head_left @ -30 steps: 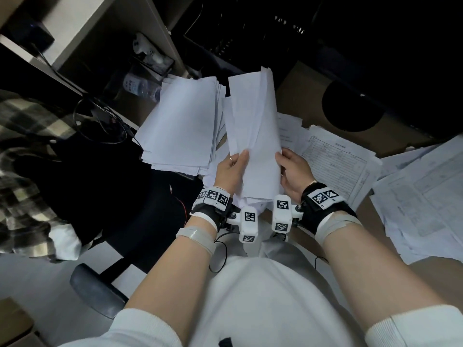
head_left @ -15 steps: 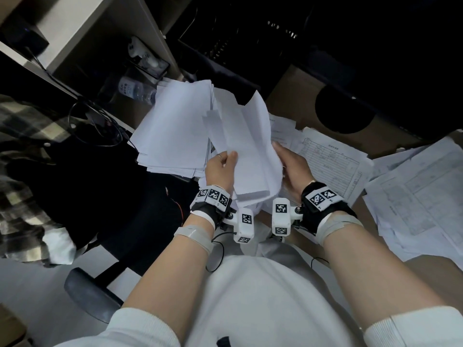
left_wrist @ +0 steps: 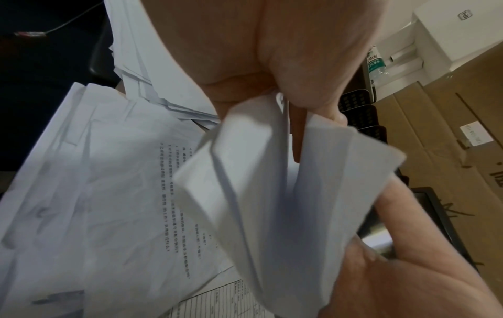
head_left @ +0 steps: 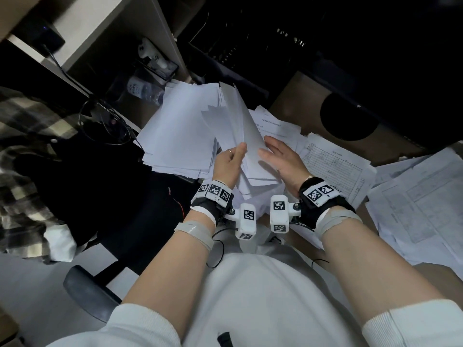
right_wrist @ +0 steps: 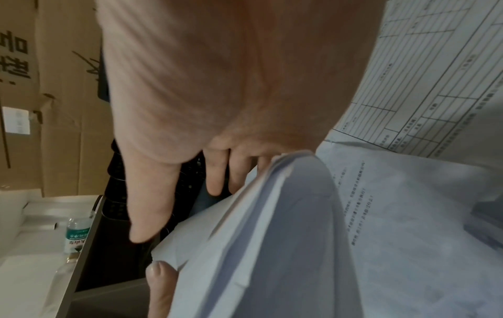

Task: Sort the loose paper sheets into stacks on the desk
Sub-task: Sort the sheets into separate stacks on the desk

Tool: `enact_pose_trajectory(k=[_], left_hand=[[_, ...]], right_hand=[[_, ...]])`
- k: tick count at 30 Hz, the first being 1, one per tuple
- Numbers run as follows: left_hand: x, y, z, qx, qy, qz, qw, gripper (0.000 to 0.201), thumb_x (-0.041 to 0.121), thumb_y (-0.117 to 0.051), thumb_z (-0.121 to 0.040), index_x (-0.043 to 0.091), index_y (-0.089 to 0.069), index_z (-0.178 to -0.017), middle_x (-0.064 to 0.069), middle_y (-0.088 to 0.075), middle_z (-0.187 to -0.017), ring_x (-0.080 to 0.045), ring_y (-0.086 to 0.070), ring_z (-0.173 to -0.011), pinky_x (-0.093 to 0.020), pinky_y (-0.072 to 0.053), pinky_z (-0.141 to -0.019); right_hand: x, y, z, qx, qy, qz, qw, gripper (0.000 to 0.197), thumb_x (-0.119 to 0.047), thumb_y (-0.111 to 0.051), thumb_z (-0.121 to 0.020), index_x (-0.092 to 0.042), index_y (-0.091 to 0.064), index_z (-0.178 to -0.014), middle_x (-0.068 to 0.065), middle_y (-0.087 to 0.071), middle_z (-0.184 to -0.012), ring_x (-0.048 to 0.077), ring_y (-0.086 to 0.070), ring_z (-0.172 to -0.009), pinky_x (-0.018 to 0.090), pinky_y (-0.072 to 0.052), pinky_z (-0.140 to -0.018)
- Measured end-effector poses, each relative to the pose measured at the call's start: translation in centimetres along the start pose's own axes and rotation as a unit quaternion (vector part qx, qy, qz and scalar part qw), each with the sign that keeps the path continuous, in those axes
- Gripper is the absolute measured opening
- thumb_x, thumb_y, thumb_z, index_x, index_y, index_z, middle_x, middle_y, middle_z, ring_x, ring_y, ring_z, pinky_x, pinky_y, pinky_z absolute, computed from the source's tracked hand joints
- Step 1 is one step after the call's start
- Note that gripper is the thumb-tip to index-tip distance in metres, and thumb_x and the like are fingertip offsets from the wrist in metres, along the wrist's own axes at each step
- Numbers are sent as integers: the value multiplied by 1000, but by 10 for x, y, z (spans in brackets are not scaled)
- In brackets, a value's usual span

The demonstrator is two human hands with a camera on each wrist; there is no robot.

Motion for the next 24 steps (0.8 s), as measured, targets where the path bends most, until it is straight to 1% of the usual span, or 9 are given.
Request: enact_pose_trajectory(k=[1, 3, 6, 9, 11, 16, 18, 21, 24], left_hand=[[0, 0, -1, -1, 4, 1, 1000, 43, 37, -49, -103, 0, -69, -109, -9, -67, -111, -9, -58, -101, -2, -41, -77], [-3, -1, -3, -3, 11, 3, 1000, 39, 44, -49, -101, 9, -64, -93, -6, -58, -94, -12, -55, -87, -16, -43, -77], [-4, 0, -4, -1, 23, 0, 1000, 38, 43, -54, -100, 9, -58, -82, 1, -58, -81, -8, -54, -72, -19, -43, -71], [-4, 6, -2, 21, 22, -12, 999, 39, 26, -62, -94, 14, -44, -63, 4, -37, -56, -14, -35, -53, -25, -30, -54], [-7, 14, -2, 47, 35, -39, 998, 37, 23, -60, -86, 16, -37, -57, 4, -33, -52, -17, -30, -53, -26, -27, -55], [-13, 24, 6, 70, 64, -5, 995, 13, 22, -57, -69, 11, -57, -63, -3, -45, -59, -15, -36, -59, -28, -33, -59], [-16, 24, 9, 50, 71, 13, 996, 8, 20, -66, -71, 14, -66, -67, 5, -59, -61, -16, -48, -55, -23, -41, -60], [-20, 24, 8, -8, 55, -34, 998, 17, 28, -79, -77, 14, -74, -84, 5, -74, -77, -13, -70, -71, -24, -55, -70], [-20, 46, 4, 52, 49, -102, 992, 34, 27, -70, -81, 18, -50, -56, 8, -42, -52, -18, -37, -52, -28, -32, -51]], right_hand=[[-2, 0, 0, 3, -3, -6, 1000, 62, -40, -71, -88, -26, -48, -143, -16, -55, -137, -9, -56, -114, 13, -46, -90], [-5, 0, 1, 11, -10, -23, 1000, 65, -42, -70, -88, -24, -46, -145, -10, -52, -143, 0, -55, -121, 22, -45, -102], [-1, 0, 0, 12, -40, -57, 997, 74, -44, -72, -85, -23, -40, -148, -5, -51, -146, 11, -56, -125, 35, -43, -109], [3, -2, -3, 14, -69, -76, 995, 84, -67, -76, -70, -30, -49, -141, -5, -61, -136, 17, -59, -123, 45, -43, -109], [3, -1, -3, 12, -94, -87, 992, 75, -73, -68, -72, -29, -59, -131, -3, -69, -122, 19, -65, -114, 44, -48, -103], [9, 32, -2, 135, -78, 29, 987, 29, -38, -64, -81, -14, -72, -95, 8, -75, -102, 33, -69, -101, 43, -56, -84], [8, 31, 1, 132, -60, 70, 987, 22, -24, -56, -86, -12, -72, -95, 0, -74, -93, 21, -69, -87, 29, -54, -73], [1, 16, 1, 101, -37, 93, 990, 25, -17, -53, -87, -19, -74, -100, -5, -76, -95, 12, -67, -82, 25, -54, -75], [6, 9, -10, 117, -60, 107, 986, 24, -12, -53, -86, -4, -71, -99, 2, -69, -89, 17, -59, -78, 26, -47, -70]])
Point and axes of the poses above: each hand's wrist, its own z-axis away from the middle knuckle, its own y-axis out of the back of the hand, x = y × z, the point moved 7 cm from there along -z, towards the middle knuckle
